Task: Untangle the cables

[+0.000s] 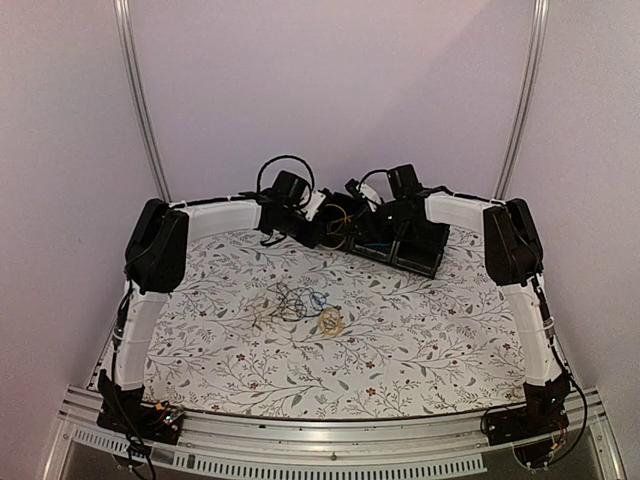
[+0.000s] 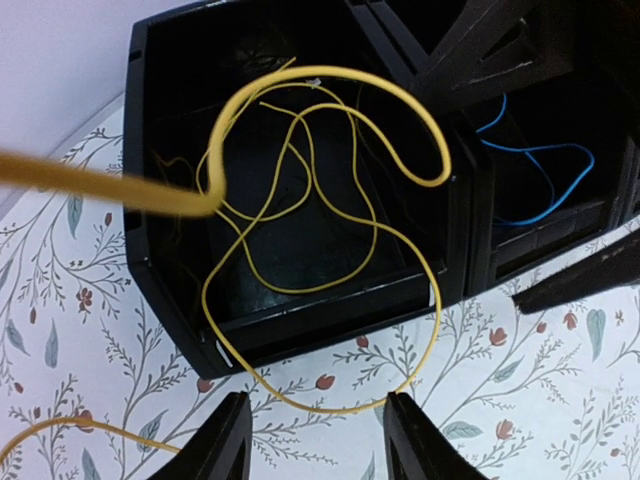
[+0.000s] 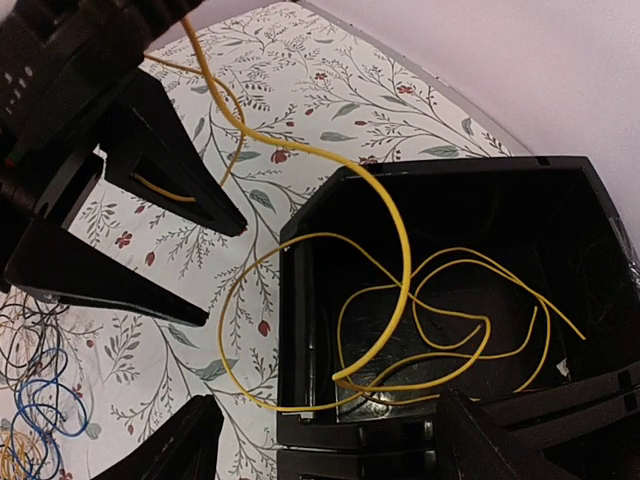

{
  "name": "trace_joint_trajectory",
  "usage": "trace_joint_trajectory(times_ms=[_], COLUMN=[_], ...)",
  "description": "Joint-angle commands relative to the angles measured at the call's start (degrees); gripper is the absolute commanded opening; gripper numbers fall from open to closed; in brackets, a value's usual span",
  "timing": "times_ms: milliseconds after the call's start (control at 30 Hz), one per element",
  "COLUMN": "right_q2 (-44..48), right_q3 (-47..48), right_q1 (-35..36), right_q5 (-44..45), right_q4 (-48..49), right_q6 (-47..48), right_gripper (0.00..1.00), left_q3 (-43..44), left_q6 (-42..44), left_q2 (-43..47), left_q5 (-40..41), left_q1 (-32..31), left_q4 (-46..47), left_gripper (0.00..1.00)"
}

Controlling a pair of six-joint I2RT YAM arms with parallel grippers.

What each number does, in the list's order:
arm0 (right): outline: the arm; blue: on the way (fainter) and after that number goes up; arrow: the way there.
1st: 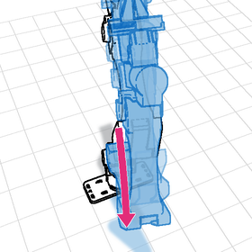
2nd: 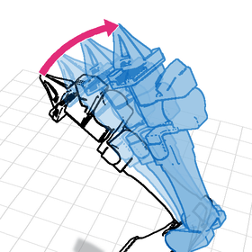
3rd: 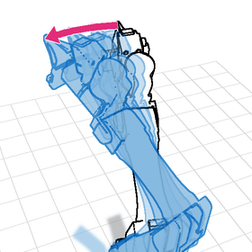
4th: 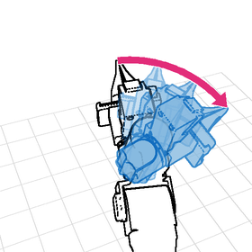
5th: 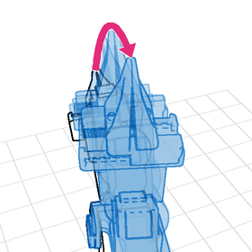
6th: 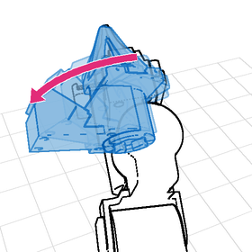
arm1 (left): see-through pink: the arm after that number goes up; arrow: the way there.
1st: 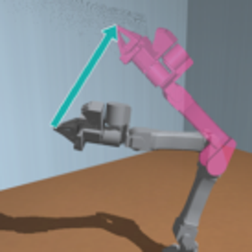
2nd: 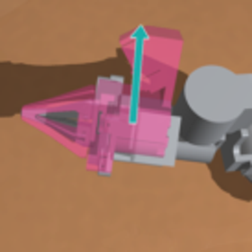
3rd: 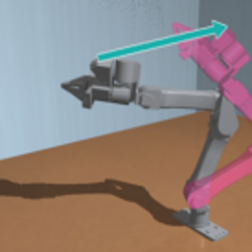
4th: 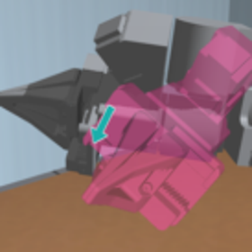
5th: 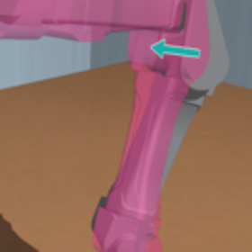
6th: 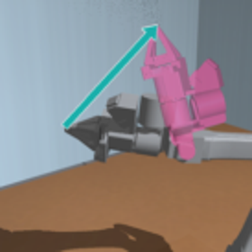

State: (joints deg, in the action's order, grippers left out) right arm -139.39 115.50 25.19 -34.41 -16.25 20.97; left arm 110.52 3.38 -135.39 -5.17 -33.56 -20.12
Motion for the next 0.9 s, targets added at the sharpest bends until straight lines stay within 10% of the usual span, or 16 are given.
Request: trace_joint_trajectory(times_ms=[0,300,433,867], right_q2=[-1.1,-5.6,-6.4,-10.0], right_q3=[1.5,6.3,7.3,12.9], right_q1=[0.2,0.5,0.5,-0.6], right_q5=[1.0,0.5,4.9,21.0], right_q4=[2.5,7.5,10.1,12.4], right_q6=[-3.4,-9.5,-12.0,-11.9], right_gripper=[0.77,0.57,0.00,0.00], left_q3=[0.4,0.2,0.1,-28.8], left_q6=[-0.8,-1.3,-1.5,-3.2], left_q2=[2.9,3.9,4.4,23.2], left_q5=[-2.3,-3.2,-2.3,5.0], left_q1=[0.6,0.5,0.5,0.6], left_q4=[1.3,0.7,-0.3,1.7], left_gripper=[0.48,0.48,0.50,0.67])
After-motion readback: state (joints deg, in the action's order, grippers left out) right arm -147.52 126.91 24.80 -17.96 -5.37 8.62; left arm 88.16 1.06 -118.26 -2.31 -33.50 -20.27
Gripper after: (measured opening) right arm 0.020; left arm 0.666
